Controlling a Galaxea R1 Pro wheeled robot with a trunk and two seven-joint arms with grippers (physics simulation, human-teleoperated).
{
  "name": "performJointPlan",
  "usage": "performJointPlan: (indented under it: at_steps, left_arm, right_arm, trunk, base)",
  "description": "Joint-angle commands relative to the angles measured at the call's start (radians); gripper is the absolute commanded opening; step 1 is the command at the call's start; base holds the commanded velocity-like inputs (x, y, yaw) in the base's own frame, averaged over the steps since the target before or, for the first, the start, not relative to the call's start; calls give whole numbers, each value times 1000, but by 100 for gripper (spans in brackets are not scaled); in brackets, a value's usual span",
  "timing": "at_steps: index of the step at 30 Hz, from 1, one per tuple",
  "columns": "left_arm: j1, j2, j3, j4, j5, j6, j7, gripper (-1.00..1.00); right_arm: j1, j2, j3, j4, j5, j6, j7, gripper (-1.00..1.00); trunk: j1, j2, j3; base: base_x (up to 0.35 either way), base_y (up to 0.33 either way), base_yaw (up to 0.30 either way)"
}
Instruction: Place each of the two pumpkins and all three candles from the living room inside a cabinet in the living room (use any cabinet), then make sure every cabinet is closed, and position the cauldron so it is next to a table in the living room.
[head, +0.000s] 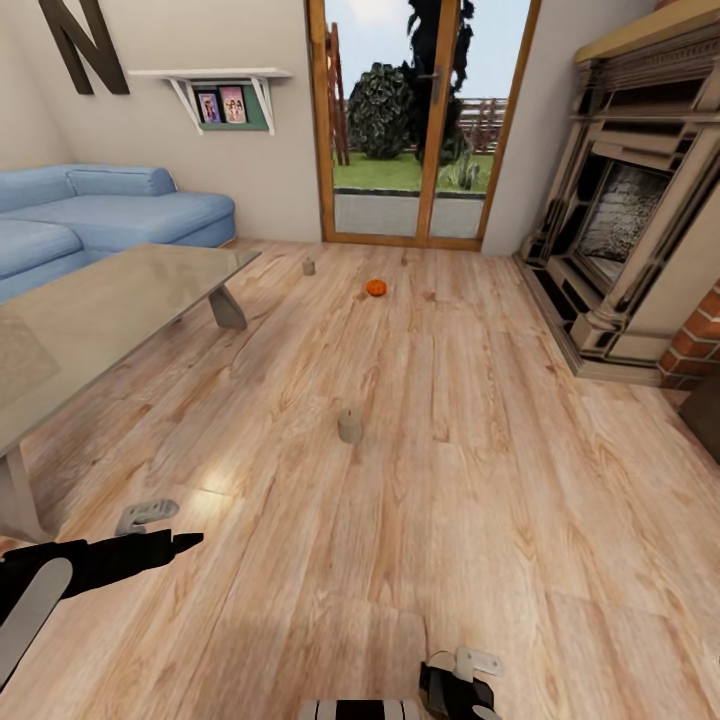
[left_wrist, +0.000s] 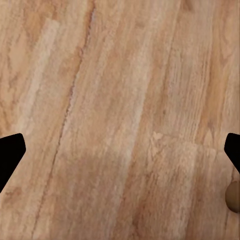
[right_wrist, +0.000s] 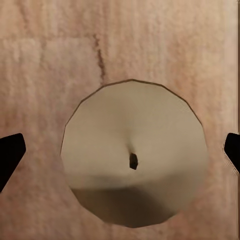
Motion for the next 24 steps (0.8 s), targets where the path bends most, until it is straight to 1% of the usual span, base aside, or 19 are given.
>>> performJointPlan:
  at_steps: [1,15,19,22,24]
  left_arm:
    - [0,-1,1,-1,-1,5,-3,100]
    - [0,2,11,-3,-1,5,-4,100]
    - [0,7,14,-5,-1,8,-4,100]
    - [0,15,17,-7,-1,9,-4,100]
    - [0,23,17,-8,0,10,-5,100]
  right_arm:
    - [-1,0,9,0,-10,-4,-5,100]
    - [-1,0,9,1,-10,-4,-5,100]
    - [-1,0,9,1,-11,-9,-5,100]
    - [-1,0,9,2,-11,-11,-5,100]
    - [-1,0,9,2,-11,-11,-5,100]
  trunk:
    - [0,0,-1]
    - [0,0,-1]
    - [2,-1,-16]
    - [3,-2,-28]
    - [3,-2,-28]
  base:
    - [1,-38,0]
    - [0,-6,0]
    - [0,0,0]
    - [0,0,0]
    - [0,0,0]
